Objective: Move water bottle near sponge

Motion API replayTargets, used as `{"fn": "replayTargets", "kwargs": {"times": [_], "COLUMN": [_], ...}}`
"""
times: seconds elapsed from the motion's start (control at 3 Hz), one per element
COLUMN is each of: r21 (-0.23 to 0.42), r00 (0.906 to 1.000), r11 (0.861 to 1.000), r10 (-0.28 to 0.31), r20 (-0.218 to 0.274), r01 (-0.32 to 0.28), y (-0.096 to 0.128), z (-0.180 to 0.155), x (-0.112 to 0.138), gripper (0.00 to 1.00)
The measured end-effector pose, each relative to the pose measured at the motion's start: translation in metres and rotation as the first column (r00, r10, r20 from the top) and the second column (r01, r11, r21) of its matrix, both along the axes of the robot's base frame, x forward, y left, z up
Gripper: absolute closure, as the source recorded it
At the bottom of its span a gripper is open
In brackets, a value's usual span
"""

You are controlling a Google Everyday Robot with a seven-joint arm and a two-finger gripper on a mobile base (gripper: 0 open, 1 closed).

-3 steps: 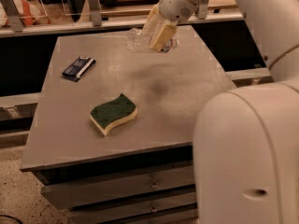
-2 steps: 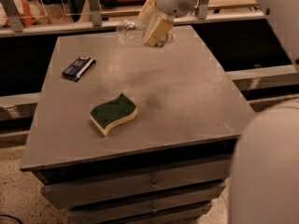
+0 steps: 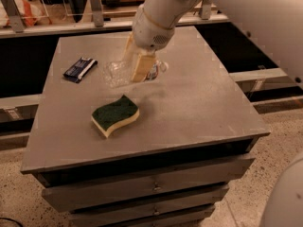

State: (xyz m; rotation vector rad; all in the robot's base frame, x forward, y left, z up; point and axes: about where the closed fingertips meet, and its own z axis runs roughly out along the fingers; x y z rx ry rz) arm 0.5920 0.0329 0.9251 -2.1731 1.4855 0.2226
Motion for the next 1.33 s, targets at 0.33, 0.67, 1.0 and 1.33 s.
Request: {"fn": "replayTargets", "kwargs": {"times": [0.33,0.67,1.0,1.33], "r21": [-0.085,-0.123,-0.124,-0.124], "r00": [0.9932,0.9879,0.9879,0.9879], "r11": [0.996,0.991,0.991,0.991], "r10": [-0.043,-0.067,-0.067,-0.067], "r20": [-0.108,-0.14,-0.14,-0.14], "r01": [0.034,0.05,0.05,0.05], "y": [0.011,0.019,0.019,0.019], "z": [-0.053,-0.073,-0.069,-0.069], "x": [-0.003,0.005,0.005,0.005], "gripper": [1.0,1.0,0.83,0.59]}}
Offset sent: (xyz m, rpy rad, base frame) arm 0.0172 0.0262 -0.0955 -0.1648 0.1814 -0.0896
